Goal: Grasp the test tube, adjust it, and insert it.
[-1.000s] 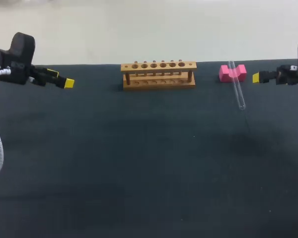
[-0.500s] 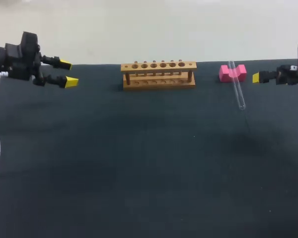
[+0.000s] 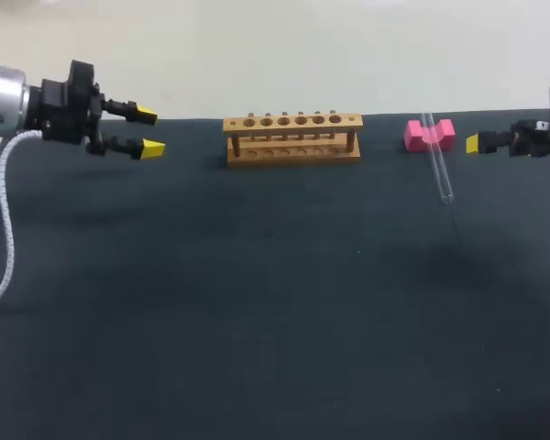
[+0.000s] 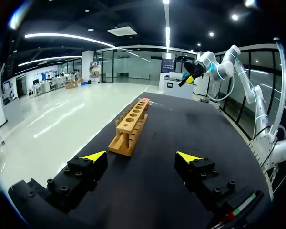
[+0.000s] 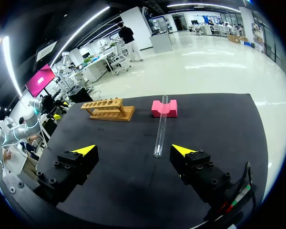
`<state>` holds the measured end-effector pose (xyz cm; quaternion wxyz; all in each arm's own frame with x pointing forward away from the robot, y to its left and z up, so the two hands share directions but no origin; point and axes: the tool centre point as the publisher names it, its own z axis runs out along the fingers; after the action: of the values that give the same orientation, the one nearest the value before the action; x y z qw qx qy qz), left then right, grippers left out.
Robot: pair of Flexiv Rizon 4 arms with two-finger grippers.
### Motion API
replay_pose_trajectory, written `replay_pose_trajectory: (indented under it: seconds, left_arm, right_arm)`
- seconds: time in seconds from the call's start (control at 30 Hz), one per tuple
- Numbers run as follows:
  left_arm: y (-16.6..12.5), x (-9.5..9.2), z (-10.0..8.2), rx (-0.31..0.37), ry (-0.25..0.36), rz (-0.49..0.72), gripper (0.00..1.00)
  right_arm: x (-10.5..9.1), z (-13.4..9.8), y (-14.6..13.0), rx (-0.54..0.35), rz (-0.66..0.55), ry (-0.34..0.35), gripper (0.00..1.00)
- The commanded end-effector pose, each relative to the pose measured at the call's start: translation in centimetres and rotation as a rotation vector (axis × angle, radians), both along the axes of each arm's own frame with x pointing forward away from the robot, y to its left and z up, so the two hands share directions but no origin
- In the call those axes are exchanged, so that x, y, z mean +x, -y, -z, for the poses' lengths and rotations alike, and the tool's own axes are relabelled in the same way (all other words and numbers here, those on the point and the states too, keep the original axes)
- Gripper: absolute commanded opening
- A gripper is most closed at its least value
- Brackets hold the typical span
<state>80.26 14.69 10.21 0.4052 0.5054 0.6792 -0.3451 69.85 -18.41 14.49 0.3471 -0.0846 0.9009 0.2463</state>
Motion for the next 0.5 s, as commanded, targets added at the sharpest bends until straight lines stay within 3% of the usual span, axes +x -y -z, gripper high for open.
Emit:
replay_pose_trajectory:
  seconds: [0.03, 0.5]
  left_arm:
    - [0.6, 1.4, 0.9, -0.025, -0.027, 0.090, 1.00]
    - [1.8, 1.8, 1.4, -0.039, -0.004, 0.105, 1.00]
  right_arm:
    - [-0.1, -0.1, -0.1, -0.007, 0.006, 0.000, 1.00]
    - [-0.1, -0.1, -0.1, -0.007, 0.006, 0.000, 1.00]
